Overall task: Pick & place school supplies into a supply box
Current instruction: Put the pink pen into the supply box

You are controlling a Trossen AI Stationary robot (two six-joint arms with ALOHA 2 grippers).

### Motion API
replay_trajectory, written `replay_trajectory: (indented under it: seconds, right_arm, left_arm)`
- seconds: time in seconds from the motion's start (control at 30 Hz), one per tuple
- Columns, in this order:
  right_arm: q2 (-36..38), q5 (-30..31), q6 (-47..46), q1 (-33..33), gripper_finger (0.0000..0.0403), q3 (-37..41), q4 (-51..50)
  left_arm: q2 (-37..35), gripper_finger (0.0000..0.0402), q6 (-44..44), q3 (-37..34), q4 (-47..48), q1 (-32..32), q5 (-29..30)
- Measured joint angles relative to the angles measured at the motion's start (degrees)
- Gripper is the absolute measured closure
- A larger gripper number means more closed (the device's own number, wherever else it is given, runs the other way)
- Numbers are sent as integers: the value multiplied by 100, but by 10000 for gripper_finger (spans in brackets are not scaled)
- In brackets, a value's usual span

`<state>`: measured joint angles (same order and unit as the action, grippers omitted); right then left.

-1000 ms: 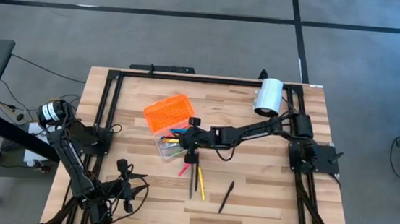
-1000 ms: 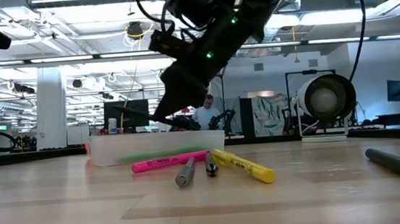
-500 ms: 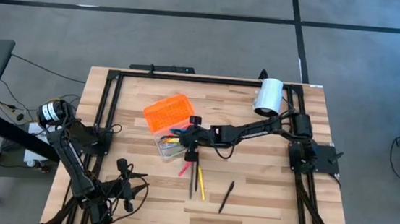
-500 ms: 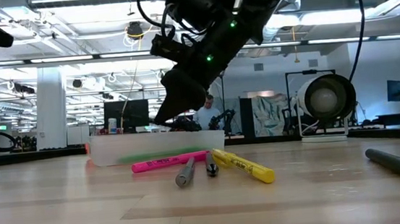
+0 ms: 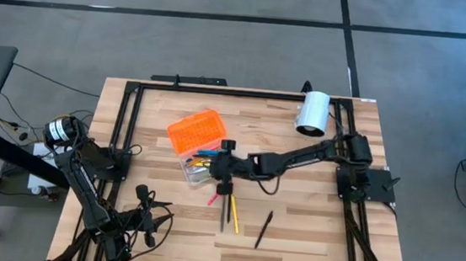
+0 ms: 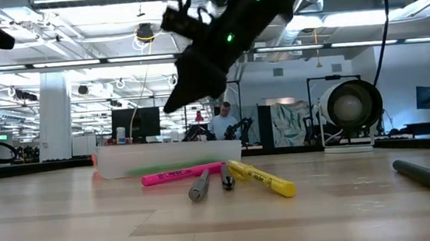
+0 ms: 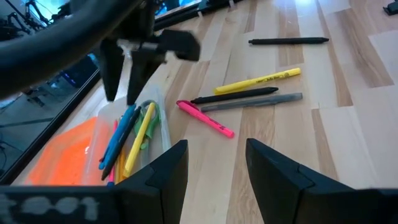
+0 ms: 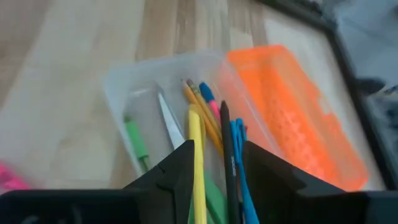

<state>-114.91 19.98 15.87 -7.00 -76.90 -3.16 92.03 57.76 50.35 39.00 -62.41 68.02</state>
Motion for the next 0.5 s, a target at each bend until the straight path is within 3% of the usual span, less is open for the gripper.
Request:
replay_trajectory:
  seconds: [0.23, 0.5]
  right_arm:
    - [489, 564, 34, -537, 284, 35, -636]
    - [841, 844, -783, -988, 287, 549, -999]
  left_arm:
    - [-2, 248, -20, 0, -42, 4, 277]
    - [-4, 248, -43, 0, -176, 220, 520]
